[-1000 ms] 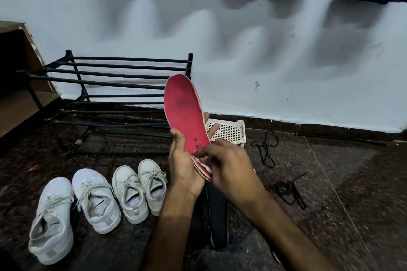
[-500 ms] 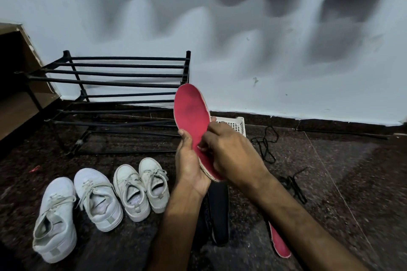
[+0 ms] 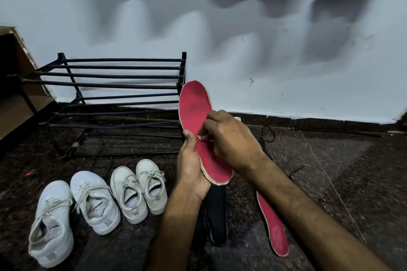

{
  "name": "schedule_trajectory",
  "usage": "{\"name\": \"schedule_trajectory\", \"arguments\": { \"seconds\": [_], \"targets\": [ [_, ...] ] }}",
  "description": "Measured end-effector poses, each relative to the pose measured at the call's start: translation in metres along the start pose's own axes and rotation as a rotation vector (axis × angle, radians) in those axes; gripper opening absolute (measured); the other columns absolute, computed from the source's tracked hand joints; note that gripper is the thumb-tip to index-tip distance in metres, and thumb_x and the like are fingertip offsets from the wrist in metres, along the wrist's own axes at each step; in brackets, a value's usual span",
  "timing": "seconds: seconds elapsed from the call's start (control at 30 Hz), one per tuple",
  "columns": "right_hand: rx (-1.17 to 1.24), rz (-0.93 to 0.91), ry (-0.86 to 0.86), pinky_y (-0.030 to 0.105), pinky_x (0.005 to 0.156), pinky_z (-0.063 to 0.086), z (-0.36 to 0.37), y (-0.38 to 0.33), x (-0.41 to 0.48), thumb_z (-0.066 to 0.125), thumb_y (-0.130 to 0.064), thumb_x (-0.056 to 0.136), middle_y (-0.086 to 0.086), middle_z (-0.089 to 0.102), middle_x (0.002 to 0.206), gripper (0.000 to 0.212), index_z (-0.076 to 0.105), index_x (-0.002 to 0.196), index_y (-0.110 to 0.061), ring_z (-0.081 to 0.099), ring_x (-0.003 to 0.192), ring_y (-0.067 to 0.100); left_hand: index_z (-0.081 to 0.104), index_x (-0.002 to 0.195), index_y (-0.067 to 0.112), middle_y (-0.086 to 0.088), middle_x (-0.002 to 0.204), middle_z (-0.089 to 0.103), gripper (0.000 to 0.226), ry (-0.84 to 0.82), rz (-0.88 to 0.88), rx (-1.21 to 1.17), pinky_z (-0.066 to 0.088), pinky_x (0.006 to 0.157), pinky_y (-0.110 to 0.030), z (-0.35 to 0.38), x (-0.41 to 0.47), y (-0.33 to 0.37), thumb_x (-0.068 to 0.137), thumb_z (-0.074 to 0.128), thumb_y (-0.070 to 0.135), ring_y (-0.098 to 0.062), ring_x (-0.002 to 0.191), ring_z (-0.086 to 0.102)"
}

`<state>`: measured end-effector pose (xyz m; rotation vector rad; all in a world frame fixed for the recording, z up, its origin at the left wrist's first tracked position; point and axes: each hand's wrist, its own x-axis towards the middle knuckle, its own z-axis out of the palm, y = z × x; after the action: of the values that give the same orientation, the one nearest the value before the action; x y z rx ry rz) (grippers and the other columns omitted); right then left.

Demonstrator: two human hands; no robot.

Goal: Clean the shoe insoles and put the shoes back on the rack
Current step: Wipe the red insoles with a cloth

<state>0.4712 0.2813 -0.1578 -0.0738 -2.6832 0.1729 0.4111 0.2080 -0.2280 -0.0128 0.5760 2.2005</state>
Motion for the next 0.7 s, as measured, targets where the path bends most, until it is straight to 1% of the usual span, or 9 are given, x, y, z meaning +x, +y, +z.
{"name": "schedule_trajectory", "arguments": {
  "seconds": [0.1,0.17,0.2,0.27,0.33,0.4,0.47,0.6,0.7],
  "targets": [
    [0.101,-0.013,-0.016,0.042,0.063,0.053,0.004,-0.004,-0.018,0.063,-0.002,0.077,0.002,0.057,0.092,0.015,0.065,0.086,-0.014,0.059,0.084,0.024,0.057,0.121,0.008,-0.012,0.094,0.067,0.064,0.006,0.023,0.040,0.053,0.090,-0.041,-0.002,0.000,0.010,0.091,0.039,0.062,-0.023,0.085,0.066],
    [0.186,-0.023,-0.066,0.040,0.068,0.054,0.008,-0.012,-0.046,0.061,0.004,0.073,-0.001,0.057,0.096,0.025,0.065,0.090,-0.014,0.059,0.085,0.021,0.045,0.138,0.014,-0.018,0.115,0.066,0.074,-0.010,0.052,0.072,0.059,0.066,-0.035,-0.008,0.003,0.019,0.086,0.037,0.066,-0.026,0.085,0.071],
    [0.218,-0.033,-0.086,0.039,0.070,0.054,0.008,-0.015,-0.059,0.060,0.005,0.072,-0.002,0.057,0.097,0.028,0.064,0.091,-0.015,0.058,0.087,0.020,0.040,0.142,0.020,-0.019,0.125,0.062,0.075,-0.031,0.065,0.093,0.059,0.064,-0.036,-0.010,0.004,0.022,0.085,0.036,0.068,-0.030,0.094,0.070],
    [0.217,-0.044,-0.091,0.037,0.070,0.054,0.009,-0.012,-0.065,0.063,0.003,0.072,-0.004,0.057,0.096,0.027,0.064,0.090,-0.017,0.058,0.088,0.019,0.037,0.144,0.024,-0.018,0.132,0.057,0.077,-0.052,0.061,0.128,0.058,0.070,-0.040,-0.011,0.004,0.022,0.081,0.037,0.069,-0.035,0.104,0.066],
    [0.151,-0.063,-0.064,0.039,0.065,0.054,0.007,-0.005,-0.049,0.065,-0.002,0.075,-0.002,0.057,0.093,0.020,0.063,0.087,-0.017,0.058,0.085,0.020,0.040,0.142,0.015,-0.019,0.131,0.057,0.080,-0.058,0.030,0.096,0.056,0.081,-0.044,-0.011,0.005,0.015,0.082,0.041,0.068,-0.033,0.108,0.064],
    [0.070,-0.090,-0.009,0.042,0.060,0.053,0.004,0.000,-0.023,0.062,-0.010,0.080,0.003,0.057,0.090,0.007,0.063,0.087,-0.013,0.058,0.084,0.026,0.050,0.131,0.010,-0.016,0.121,0.061,0.064,-0.051,0.039,0.060,0.050,0.097,-0.047,-0.008,0.003,0.007,0.090,0.042,0.059,-0.028,0.108,0.062],
    [-0.008,-0.103,0.072,0.042,0.055,0.051,-0.003,0.006,0.003,0.057,-0.016,0.085,0.007,0.058,0.087,0.010,0.064,0.085,-0.008,0.057,0.083,0.029,0.057,0.124,0.012,-0.014,0.117,0.064,0.050,-0.061,0.070,0.071,0.044,0.104,-0.046,0.000,-0.002,0.001,0.094,0.040,0.047,-0.027,0.113,0.061],
    [0.050,-0.059,0.207,0.041,0.059,0.050,-0.006,0.010,0.009,0.063,-0.011,0.085,0.007,0.059,0.082,0.008,0.065,0.081,-0.005,0.056,0.079,0.026,0.059,0.120,0.010,-0.013,0.113,0.068,0.045,-0.097,0.067,0.077,0.043,0.105,-0.046,0.006,-0.005,0.001,0.096,0.040,0.044,-0.025,0.111,0.062],
    [0.212,-0.084,0.147,0.036,0.065,0.048,0.006,-0.010,-0.037,0.056,-0.009,0.085,0.002,0.059,0.084,0.010,0.066,0.082,-0.009,0.056,0.080,0.021,0.053,0.128,0.006,-0.016,0.120,0.064,0.062,-0.092,0.028,0.108,0.043,0.104,-0.048,-0.001,-0.003,0.013,0.094,0.039,0.056,-0.029,0.114,0.059]
  ]
}}
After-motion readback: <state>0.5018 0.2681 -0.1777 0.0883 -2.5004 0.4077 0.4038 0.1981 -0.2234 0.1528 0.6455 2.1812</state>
